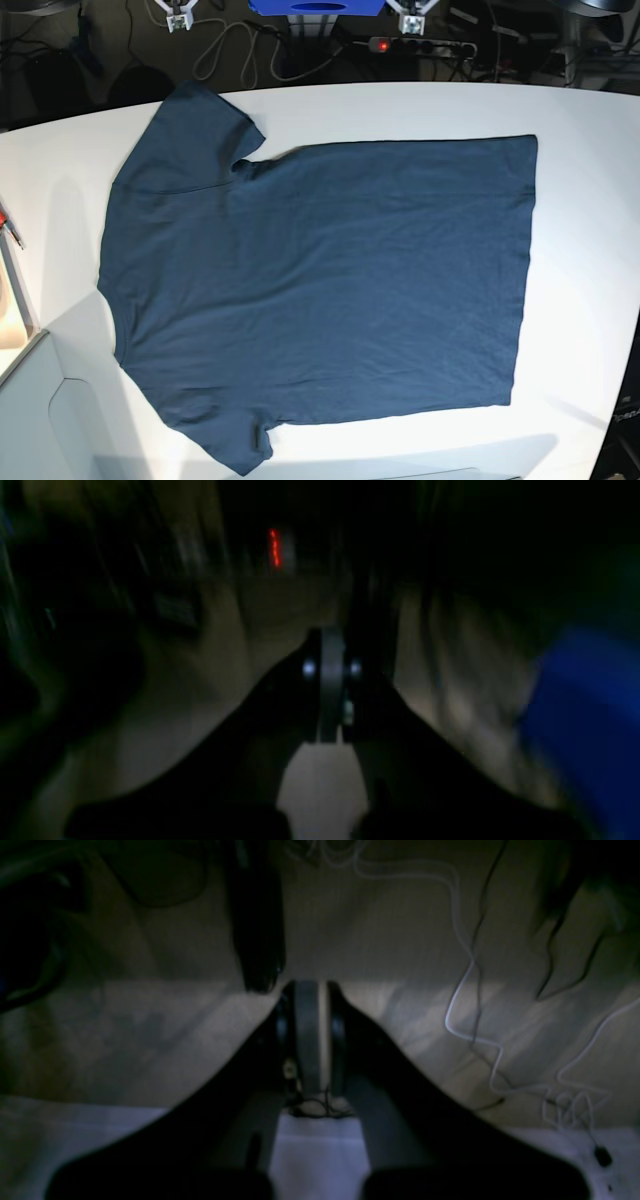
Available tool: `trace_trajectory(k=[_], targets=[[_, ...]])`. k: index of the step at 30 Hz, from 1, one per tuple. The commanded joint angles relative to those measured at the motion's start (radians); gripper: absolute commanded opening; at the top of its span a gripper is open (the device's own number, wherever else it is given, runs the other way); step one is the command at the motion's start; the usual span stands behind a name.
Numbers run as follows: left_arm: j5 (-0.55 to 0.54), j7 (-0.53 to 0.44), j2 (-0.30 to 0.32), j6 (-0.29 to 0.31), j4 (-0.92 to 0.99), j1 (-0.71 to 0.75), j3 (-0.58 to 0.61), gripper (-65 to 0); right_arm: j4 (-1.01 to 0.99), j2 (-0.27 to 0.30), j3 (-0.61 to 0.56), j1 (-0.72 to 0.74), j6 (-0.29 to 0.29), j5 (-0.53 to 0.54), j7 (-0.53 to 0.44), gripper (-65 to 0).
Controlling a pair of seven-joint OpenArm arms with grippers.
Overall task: Fold the T-shirt properly
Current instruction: 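Move both grippers down to the shirt's shoulder corners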
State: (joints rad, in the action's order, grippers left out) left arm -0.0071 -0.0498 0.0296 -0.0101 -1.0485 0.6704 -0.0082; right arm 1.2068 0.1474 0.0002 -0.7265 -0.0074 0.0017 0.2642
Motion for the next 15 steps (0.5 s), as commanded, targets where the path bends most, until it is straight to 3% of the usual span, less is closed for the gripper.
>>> trace_trajectory(k=[1,9,15], targets=[[0.0,0.014,0.016,0.008,-0.043,0.065,0.001,-65.0,0.052,0.024,0.004,-0.041,0.005,0.002,0.011,-64.9],[0.0,0.014,0.046,0.003,-0.408,0.266,-0.003,-65.0,0.437,0.027,0.123,-0.212,0.008,-0.001,0.116,-64.9],[0.0,0.014,0.051,0.003,-0.589,0.358,-0.091,-65.0,0.686,0.03,0.192,-0.287,0.01,-0.002,0.186,-64.9]])
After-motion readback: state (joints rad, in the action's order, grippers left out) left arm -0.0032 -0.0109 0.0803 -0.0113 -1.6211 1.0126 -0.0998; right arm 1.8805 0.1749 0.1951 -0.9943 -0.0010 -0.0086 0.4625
